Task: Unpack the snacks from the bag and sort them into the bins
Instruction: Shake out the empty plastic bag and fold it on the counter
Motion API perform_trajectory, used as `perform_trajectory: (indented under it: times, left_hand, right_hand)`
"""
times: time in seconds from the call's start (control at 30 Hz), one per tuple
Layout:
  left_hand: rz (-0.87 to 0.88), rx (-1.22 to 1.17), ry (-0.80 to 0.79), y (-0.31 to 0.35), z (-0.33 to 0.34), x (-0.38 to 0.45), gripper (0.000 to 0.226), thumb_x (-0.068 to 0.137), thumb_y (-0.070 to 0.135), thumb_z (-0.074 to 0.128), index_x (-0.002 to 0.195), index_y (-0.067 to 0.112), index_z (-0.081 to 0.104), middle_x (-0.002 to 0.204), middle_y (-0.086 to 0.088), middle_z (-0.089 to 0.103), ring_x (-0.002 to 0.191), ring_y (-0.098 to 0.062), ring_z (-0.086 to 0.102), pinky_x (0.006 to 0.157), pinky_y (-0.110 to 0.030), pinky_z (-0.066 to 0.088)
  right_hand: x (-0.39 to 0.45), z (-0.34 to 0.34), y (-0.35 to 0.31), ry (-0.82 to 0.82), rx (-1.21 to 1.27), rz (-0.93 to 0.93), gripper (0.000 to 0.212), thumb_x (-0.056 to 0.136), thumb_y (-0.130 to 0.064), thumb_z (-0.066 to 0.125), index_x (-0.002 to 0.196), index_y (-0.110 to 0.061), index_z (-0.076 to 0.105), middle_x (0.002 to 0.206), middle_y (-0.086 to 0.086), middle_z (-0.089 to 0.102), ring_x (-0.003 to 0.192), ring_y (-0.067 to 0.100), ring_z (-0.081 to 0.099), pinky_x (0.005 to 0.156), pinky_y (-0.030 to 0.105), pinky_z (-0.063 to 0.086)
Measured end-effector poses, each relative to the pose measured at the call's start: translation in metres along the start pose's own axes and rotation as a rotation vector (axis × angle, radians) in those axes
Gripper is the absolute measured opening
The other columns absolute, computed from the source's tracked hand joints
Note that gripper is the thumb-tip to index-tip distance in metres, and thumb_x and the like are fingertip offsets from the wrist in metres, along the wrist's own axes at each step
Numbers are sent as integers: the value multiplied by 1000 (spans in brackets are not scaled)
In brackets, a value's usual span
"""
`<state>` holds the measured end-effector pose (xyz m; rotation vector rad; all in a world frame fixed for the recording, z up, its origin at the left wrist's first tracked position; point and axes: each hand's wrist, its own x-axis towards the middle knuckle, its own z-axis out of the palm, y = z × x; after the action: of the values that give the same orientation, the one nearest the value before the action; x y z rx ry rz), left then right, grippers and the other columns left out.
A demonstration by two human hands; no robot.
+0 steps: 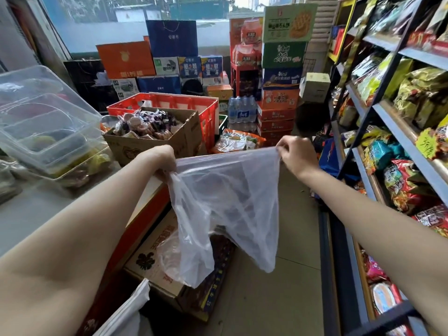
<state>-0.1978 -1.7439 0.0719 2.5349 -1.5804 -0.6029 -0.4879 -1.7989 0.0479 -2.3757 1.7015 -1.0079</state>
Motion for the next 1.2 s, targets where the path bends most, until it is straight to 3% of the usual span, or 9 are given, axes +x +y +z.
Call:
perform_trajectory:
  times: [0.2, 0.3, 0.4, 0.63, 0.77, 0.83, 0.9, 1.03, 1.2]
  left_hand:
    - [-27, -22, -231, -5, 14, -6, 10, 86, 2, 59, 93, -4, 63, 72, -16, 63, 44, -19, 62, 44, -28, 55]
    - [-24, -259, -200, -2, 12, -6, 7, 90, 3, 55, 88, -2, 59, 51, -9, 61, 36, -14, 58, 43, -24, 52]
    - [-21, -472, -161, 4, 9, -9, 26, 96, 7, 40, 74, 3, 53, 39, -3, 57, 32, -10, 55, 39, -16, 46]
    - [-63, -809, -199, 34, 10, -17, 26, 94, 10, 24, 82, 3, 46, 49, -12, 64, 40, -16, 63, 40, -13, 44]
    - [-98, -1020, -127, 38, 8, -9, 39, 93, 9, 18, 76, -6, 49, 48, -15, 63, 38, -16, 62, 46, -17, 47]
    - [-87, -1111, -103, 42, 8, -12, 43, 93, 8, 15, 74, -8, 49, 49, -17, 63, 38, -17, 61, 60, -22, 51]
    - [-82, -1167, -73, 46, 6, -15, 42, 94, 8, 14, 73, -7, 47, 47, -18, 61, 36, -18, 60, 54, -21, 53]
    - [-77, -1256, -24, 50, 2, -20, 33, 98, 12, 14, 91, -7, 40, 45, -20, 60, 35, -19, 59, 39, -20, 51]
    - [-72, -1369, 16, 50, 2, -21, 40, 97, 8, 17, 122, -14, 38, 46, -21, 60, 37, -21, 61, 37, -22, 49]
  right_hand:
    - [27, -17, -27, -7, 230, -6, 11, 93, -3, 51, 90, -2, 62, 89, 18, 68, 66, 21, 67, 56, 22, 53]
    - [32, -23, -25, 27, 457, 83, 5, 90, -2, 54, 91, -7, 55, 88, 16, 67, 75, 23, 69, 71, 33, 59]
    - [20, -27, -20, -118, 266, 3, 22, 85, -5, 61, 104, -8, 52, 84, 6, 60, 78, 19, 61, 65, 19, 46]
    - [-24, -2, -15, -449, -96, -187, 35, 92, -15, 54, 125, -14, 41, 88, 15, 66, 80, 33, 64, 75, 44, 52]
    - [-41, -3, -28, -598, -157, -375, 12, 94, -12, 49, 100, -20, 56, 86, 6, 61, 75, 25, 57, 69, 37, 48]
    - [-43, -4, -36, -667, -77, -293, 18, 92, -15, 51, 85, -24, 64, 94, 0, 63, 87, 20, 58, 74, 32, 46]
    - [-39, -4, -42, -737, 79, -164, 20, 90, -33, 58, 96, -18, 70, 101, 0, 64, 94, 18, 58, 76, 28, 43]
    - [-33, 3, -57, -723, 190, 1, 74, 77, -67, 55, 105, 1, 68, 107, 15, 68, 100, 27, 61, 92, 43, 49]
    - [-32, 19, -80, -782, 284, 100, 69, 82, -70, 44, 99, -6, 63, 108, 10, 63, 101, 25, 58, 83, 32, 42]
